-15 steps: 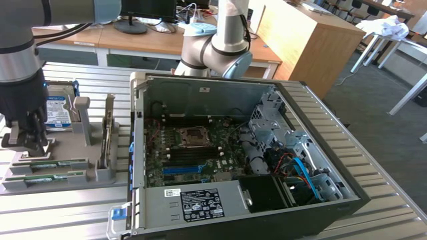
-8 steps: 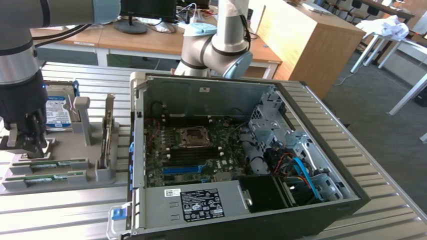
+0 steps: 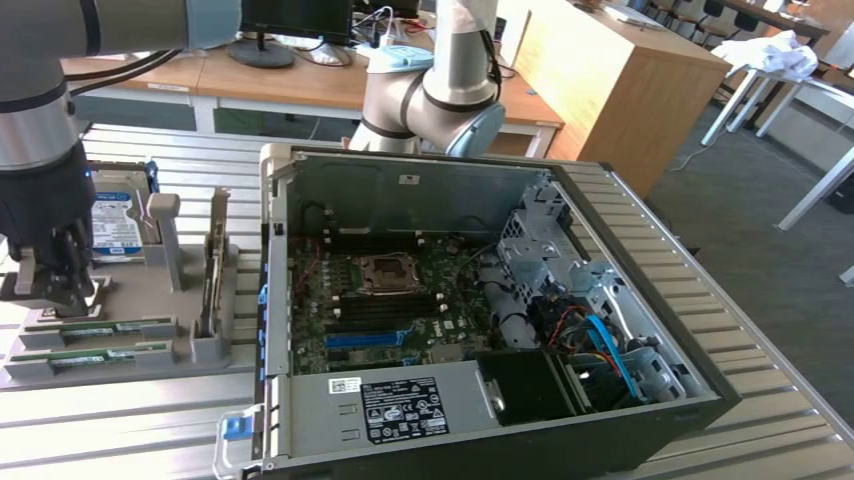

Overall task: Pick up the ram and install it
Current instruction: 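Pick up the ram and move it above insertion slot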

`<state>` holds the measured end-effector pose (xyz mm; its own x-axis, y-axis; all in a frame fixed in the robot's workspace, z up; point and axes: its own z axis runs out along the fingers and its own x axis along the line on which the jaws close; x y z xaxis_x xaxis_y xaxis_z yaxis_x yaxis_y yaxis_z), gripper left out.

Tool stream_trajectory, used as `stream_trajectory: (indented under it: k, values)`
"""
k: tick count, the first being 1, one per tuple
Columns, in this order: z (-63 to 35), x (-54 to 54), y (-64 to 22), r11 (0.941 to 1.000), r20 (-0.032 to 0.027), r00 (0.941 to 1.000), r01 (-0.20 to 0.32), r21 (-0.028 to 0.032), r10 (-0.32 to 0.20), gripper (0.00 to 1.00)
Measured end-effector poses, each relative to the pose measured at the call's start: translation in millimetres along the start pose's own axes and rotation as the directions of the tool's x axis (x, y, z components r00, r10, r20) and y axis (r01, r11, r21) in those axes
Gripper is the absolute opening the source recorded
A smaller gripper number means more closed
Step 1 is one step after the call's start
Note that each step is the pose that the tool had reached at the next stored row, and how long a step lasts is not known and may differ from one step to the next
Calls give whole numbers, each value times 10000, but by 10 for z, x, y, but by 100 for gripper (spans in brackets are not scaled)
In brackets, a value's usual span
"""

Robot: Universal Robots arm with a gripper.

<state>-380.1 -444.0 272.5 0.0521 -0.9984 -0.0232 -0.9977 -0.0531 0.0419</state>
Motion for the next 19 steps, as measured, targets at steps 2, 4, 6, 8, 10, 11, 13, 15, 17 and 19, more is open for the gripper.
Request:
stream_trajectory:
  k: [2, 4, 6, 8, 10, 11, 13, 15, 17, 19]
  values:
    - [7, 0, 0, 10000, 0, 10000, 0, 1, 0, 30]
    - [14, 0, -1, 10000, 0, 10000, 0, 1, 0, 30]
    - [22, 0, -1, 10000, 0, 10000, 0, 0, 0, 30]
    - [29, 1, -1, 10000, 0, 10000, 0, 1, 0, 30]
    - [37, 1, -2, 10000, 0, 10000, 0, 1, 0, 30]
    - [42, 1, -2, 10000, 1, 10000, 0, 1, 0, 30]
    - [52, 1, -2, 10000, 1, 10000, 0, 1, 0, 30]
    - [63, 2, -3, 10000, 0, 10000, 0, 1, 0, 30]
    - [73, 2, -3, 10000, 0, 10000, 0, 0, 0, 30]
    - [84, 2, -4, 10000, 0, 10000, 0, 1, 0, 30]
